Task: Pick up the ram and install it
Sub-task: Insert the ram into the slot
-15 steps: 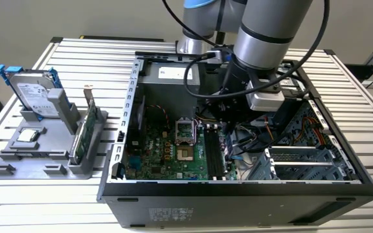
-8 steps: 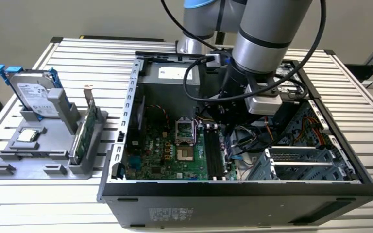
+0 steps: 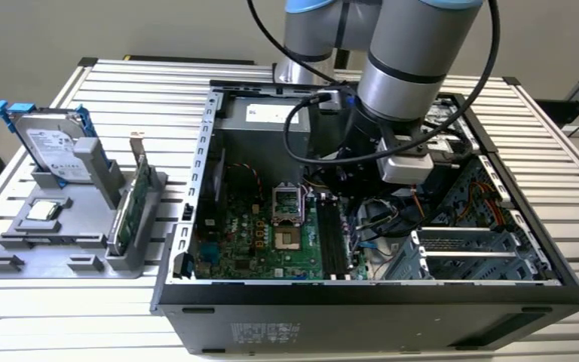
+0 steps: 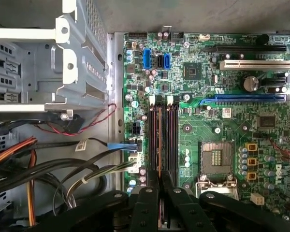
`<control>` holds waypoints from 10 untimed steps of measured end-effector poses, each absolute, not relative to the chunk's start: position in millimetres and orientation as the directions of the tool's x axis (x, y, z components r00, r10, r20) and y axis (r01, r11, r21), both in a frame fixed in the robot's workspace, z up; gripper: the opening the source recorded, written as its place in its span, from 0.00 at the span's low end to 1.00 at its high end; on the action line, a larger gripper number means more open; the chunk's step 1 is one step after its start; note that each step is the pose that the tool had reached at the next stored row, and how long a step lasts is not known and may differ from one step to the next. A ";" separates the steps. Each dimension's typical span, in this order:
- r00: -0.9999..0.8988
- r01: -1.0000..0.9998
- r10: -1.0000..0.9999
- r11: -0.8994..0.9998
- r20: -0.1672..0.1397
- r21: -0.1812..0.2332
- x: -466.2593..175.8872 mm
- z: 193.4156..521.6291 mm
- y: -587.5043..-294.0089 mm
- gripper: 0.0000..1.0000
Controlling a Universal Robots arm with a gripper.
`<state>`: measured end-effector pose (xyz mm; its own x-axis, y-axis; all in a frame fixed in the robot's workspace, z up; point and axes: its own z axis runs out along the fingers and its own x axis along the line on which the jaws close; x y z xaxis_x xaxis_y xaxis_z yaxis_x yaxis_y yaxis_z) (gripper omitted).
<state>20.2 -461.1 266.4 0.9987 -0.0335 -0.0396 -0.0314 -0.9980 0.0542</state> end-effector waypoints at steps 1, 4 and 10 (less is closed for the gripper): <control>0.999 -0.031 -0.034 -0.998 -0.040 0.054 20.1 264.6 -461.2 0.00; 0.999 -0.031 -0.034 -0.998 -0.040 0.054 19.5 259.6 -461.2 0.00; 0.999 -0.031 -0.034 -0.998 -0.040 0.055 19.0 255.0 -461.2 0.00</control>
<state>19.0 -461.2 255.0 0.9986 -0.0336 -0.0396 -0.0314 -0.9980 0.0546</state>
